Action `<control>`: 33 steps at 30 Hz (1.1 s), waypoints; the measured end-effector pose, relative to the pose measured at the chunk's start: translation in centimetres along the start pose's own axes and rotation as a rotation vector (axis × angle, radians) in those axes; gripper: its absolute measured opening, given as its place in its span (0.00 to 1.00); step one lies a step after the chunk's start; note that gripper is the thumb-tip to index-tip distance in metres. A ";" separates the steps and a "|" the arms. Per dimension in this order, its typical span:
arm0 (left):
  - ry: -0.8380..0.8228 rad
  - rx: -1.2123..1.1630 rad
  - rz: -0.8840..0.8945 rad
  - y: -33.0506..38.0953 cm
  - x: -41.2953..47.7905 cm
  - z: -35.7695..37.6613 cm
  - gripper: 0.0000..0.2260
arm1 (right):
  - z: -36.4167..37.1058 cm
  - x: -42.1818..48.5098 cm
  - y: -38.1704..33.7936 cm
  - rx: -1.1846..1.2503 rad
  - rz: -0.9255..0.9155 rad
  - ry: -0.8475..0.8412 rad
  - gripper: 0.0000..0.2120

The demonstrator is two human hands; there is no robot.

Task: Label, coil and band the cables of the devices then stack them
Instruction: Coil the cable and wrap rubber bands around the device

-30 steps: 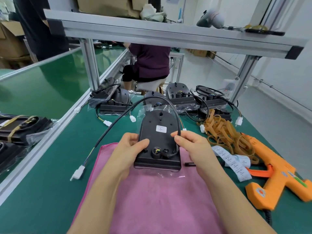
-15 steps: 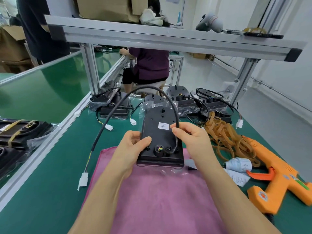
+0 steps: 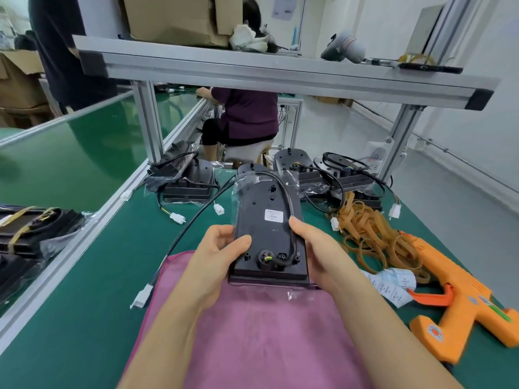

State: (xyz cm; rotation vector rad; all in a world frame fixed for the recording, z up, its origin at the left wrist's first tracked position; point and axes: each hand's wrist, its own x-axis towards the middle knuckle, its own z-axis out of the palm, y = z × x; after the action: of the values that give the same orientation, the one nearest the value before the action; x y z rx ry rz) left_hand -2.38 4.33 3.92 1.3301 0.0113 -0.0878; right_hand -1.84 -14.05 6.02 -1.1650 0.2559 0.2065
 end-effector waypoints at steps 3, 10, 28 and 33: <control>-0.100 0.085 -0.048 0.3 -0.3 0.1 0.15 | -0.1 0.1 -0.3 0.056 0.044 -0.024 0.17; 0.166 0.722 0.357 4.2 3.5 -0.4 0.16 | -0.5 -0.1 -0.2 0.065 0.018 -0.009 0.10; -0.055 1.387 0.264 11.3 8.8 2.2 0.08 | -0.1 0.0 1.1 0.166 0.043 -0.026 0.12; -0.289 1.132 -0.014 10.9 8.0 2.8 0.07 | -0.4 0.5 0.9 0.232 0.063 0.030 0.15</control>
State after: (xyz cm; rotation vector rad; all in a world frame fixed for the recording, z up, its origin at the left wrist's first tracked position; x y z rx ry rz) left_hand 6.26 3.67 14.65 2.4336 -0.3159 -0.3313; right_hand -1.65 -14.03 4.96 -0.9315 0.3342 0.2091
